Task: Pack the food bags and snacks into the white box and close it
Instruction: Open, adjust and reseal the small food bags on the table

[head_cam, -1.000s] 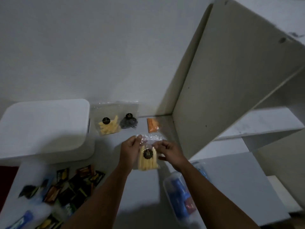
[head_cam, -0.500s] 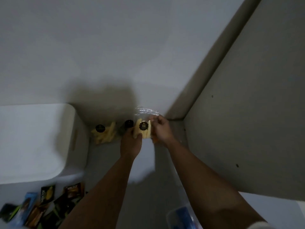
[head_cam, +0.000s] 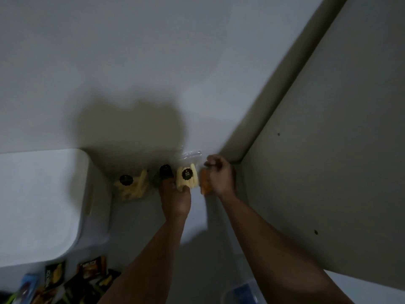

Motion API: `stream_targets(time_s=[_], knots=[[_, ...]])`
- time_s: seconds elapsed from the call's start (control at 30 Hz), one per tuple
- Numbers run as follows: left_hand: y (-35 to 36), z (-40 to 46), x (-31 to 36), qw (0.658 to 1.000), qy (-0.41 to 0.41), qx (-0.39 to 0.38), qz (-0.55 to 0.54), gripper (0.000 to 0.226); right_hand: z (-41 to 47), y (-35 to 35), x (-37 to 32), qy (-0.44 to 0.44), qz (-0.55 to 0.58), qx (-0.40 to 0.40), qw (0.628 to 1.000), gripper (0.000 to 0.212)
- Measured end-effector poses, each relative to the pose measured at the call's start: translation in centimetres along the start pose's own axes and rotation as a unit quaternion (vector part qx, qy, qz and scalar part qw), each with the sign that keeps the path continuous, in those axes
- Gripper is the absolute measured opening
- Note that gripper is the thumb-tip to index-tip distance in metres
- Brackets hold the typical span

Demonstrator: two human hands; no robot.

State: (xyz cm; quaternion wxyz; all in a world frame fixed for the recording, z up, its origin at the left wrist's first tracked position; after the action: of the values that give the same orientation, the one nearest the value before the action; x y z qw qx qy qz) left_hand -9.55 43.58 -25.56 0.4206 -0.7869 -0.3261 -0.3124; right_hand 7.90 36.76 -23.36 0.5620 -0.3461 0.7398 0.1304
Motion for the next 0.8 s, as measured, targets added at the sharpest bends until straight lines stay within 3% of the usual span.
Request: stream_targets(time_s=[0.1, 0.2, 0.33, 0.47, 0.63, 0.7, 0.8], knots=[[0.4, -1.0, -0.3, 0.999, -0.001, 0.022, -0.031, 0.052, -0.4, -3.4, -0.4, 0.010, -0.236, 0.097, 0.967, 0.044], [1.2, -1.8, -0.3, 0.998, -0.015, 0.025, -0.063, 0.067, 0.6, -3.8, 0.8, 0.099, -0.348, 0.033, 0.932, 0.057], [2.3, -1.0, -0.3, 0.996, -0.003, 0.008, -0.091, 0.056, 1.1, -3.3, 3.3, 0.197, -0.366, -0.031, 0.909, 0.079], [2.6, -0.6, 0.4, 0.996, 0.032, -0.011, -0.081, 0.054, 1.0, -3.5, 4.3, 0.210, -0.396, -0.019, 0.894, 0.090], [2.1, -0.7, 0.4, 0.996, 0.049, -0.035, -0.070, 0.034, 1.5, -4.3, 6.8, 0.223, -0.363, -0.034, 0.904, 0.135], [1.8, -1.1, 0.1, 0.997, 0.020, -0.042, -0.057, 0.030, 1.0, -5.3, 7.8, 0.220, -0.315, -0.004, 0.923, 0.125], [1.5, -1.4, -0.2, 0.997, 0.001, -0.059, -0.056, 0.034, -0.3, -6.4, 7.9, 0.194, -0.269, 0.030, 0.943, 0.090]])
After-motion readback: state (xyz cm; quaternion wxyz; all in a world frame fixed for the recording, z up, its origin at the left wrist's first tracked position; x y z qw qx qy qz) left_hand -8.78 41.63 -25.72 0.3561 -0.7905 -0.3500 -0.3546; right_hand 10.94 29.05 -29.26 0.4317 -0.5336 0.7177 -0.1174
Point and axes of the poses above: each hand's wrist, its own z-axis towards the middle knuckle, its own y-axis out of the palm, x = y × z, the point moved 7 cm from there along z, towards the middle knuckle, and after that the axes turned 6 degrees about -x, right-handed, at the moved point
